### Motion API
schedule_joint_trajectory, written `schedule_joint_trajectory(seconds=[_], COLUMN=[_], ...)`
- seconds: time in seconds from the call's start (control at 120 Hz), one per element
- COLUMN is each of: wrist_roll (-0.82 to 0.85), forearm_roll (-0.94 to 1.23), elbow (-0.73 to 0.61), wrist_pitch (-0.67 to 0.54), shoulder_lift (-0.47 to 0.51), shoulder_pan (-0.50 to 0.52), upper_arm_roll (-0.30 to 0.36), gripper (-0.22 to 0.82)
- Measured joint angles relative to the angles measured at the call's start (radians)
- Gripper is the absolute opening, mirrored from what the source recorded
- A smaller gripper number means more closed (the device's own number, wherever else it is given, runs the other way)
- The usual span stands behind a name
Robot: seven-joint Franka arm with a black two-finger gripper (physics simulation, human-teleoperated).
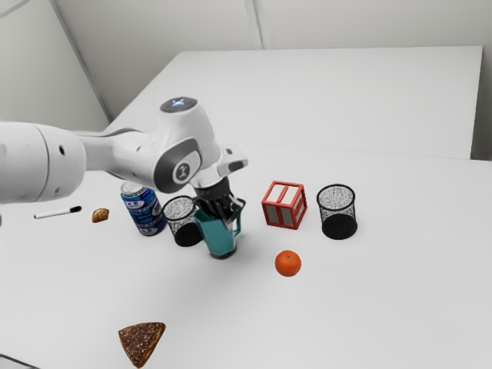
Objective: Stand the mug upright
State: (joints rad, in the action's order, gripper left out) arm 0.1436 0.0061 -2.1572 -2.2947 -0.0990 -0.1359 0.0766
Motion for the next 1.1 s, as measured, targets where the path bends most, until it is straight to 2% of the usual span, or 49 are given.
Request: schedule_joint_trajectory(seconds=[0.167, 0.367, 0.45, 0.55, 0.767, 1.1], wrist_roll=[0.014, 0.024, 0.026, 0.029, 0.030, 0.014], forearm_roll=[0.000, -0.006, -0.005, -0.003, 0.005, 0.066], elbow=[0.000, -0.001, -0.001, 0.000, 0.053, 0.286], wrist_pitch=[-0.012, -0.003, 0.012, 0.030, 0.087, 0.282], shoulder_lift=[-0.014, 0.003, 0.033, 0.068, 0.139, 0.136], shoulder_pan=[0.001, 0.001, 0.001, -0.003, -0.024, -0.016], upper_arm_roll=[0.000, 0.002, 0.002, 0.002, -0.005, -0.017], gripper=[-0.18, 0.25, 0.36, 0.45, 0.55, 0.59])
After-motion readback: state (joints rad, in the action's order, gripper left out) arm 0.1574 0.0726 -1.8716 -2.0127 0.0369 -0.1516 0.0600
